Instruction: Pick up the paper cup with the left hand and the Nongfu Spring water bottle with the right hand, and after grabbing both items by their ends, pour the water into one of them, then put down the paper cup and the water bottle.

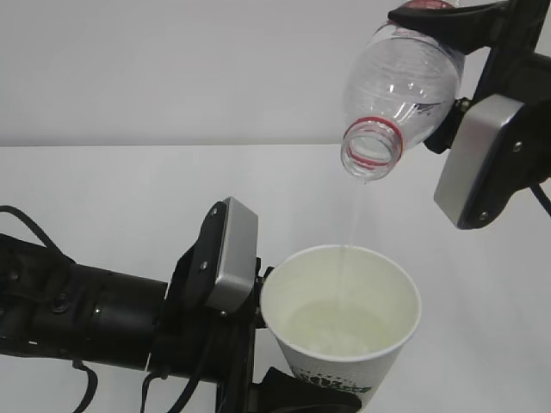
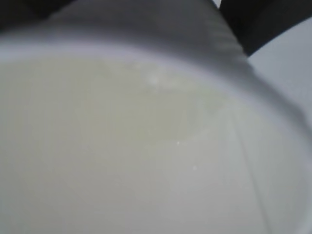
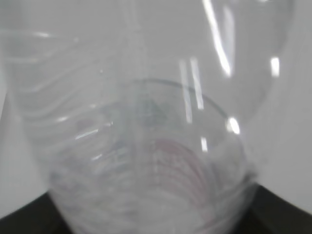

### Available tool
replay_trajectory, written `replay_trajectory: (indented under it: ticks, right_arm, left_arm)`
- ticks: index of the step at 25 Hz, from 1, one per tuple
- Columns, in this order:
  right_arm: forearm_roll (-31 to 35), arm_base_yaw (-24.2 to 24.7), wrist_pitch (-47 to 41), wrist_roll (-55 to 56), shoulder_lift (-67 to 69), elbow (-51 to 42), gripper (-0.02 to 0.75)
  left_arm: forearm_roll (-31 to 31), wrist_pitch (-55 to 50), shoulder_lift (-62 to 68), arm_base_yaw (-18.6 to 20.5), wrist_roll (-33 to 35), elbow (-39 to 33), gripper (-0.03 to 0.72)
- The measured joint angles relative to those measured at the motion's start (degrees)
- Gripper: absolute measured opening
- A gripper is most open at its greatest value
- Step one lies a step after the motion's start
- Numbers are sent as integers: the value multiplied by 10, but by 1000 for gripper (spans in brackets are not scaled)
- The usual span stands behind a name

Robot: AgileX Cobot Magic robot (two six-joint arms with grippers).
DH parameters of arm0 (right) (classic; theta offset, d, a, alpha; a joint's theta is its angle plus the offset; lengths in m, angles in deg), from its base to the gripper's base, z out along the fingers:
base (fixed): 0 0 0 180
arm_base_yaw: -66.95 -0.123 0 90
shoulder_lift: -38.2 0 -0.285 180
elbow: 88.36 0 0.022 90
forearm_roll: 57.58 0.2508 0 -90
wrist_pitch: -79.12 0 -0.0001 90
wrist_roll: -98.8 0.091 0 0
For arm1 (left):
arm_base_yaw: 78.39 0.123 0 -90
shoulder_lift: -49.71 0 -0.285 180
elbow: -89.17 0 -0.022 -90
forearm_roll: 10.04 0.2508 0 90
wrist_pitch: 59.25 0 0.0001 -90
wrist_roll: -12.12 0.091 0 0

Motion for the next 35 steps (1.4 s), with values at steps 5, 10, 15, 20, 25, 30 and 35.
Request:
replay_trajectory:
  ticks: [5,10,15,20,25,30,35]
  right_arm:
    - [-1,0,0,-3,0,0,464]
    - [-1,0,0,-6,0,0,464]
    - [-1,0,0,-7,0,0,464]
    - [-1,0,0,-8,0,0,464]
    - [-1,0,0,-10,0,0,464]
    - [-1,0,0,-13,0,0,464]
    - [-1,0,0,-13,0,0,464]
  left_arm:
    - [0,0,0,0,0,0,531]
    - [0,0,0,0,0,0,531]
    - [0,0,0,0,0,0,531]
    - [0,0,0,0,0,0,531]
    - [0,0,0,0,0,0,531]
    - [0,0,0,0,0,0,531]
    - [0,0,0,0,0,0,531]
